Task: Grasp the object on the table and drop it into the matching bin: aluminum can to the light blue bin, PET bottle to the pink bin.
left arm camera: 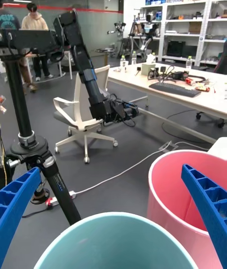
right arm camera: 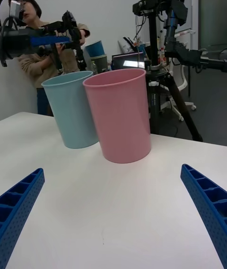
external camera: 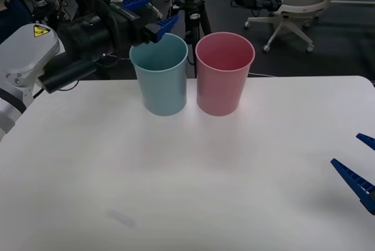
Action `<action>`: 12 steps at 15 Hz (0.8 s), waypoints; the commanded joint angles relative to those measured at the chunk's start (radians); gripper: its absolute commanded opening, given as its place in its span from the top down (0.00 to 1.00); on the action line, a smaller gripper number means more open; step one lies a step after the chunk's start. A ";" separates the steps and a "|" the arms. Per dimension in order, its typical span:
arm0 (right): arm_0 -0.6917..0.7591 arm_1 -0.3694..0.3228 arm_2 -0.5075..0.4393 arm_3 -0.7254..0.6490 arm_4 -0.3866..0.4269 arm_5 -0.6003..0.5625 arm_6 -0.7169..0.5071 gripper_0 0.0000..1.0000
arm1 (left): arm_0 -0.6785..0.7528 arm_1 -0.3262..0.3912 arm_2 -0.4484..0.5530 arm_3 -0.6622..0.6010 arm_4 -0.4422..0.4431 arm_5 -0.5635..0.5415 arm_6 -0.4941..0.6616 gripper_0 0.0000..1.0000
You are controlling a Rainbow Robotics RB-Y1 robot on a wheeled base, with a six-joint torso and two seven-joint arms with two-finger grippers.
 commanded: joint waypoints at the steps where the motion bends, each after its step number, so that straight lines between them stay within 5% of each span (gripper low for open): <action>1: 0.000 0.000 0.000 0.000 0.000 0.000 0.000 0.00 | 0.032 0.067 -0.006 -0.062 0.074 -0.035 -0.021 0.00; 8: 0.000 0.000 0.000 0.000 0.000 0.000 0.000 0.00 | 0.232 0.340 -0.046 -0.375 0.384 -0.016 -0.142 0.00; 12: 0.000 0.000 0.000 0.000 0.000 0.000 0.000 0.00 | 0.385 0.372 0.071 -0.505 0.387 -0.021 -0.149 0.00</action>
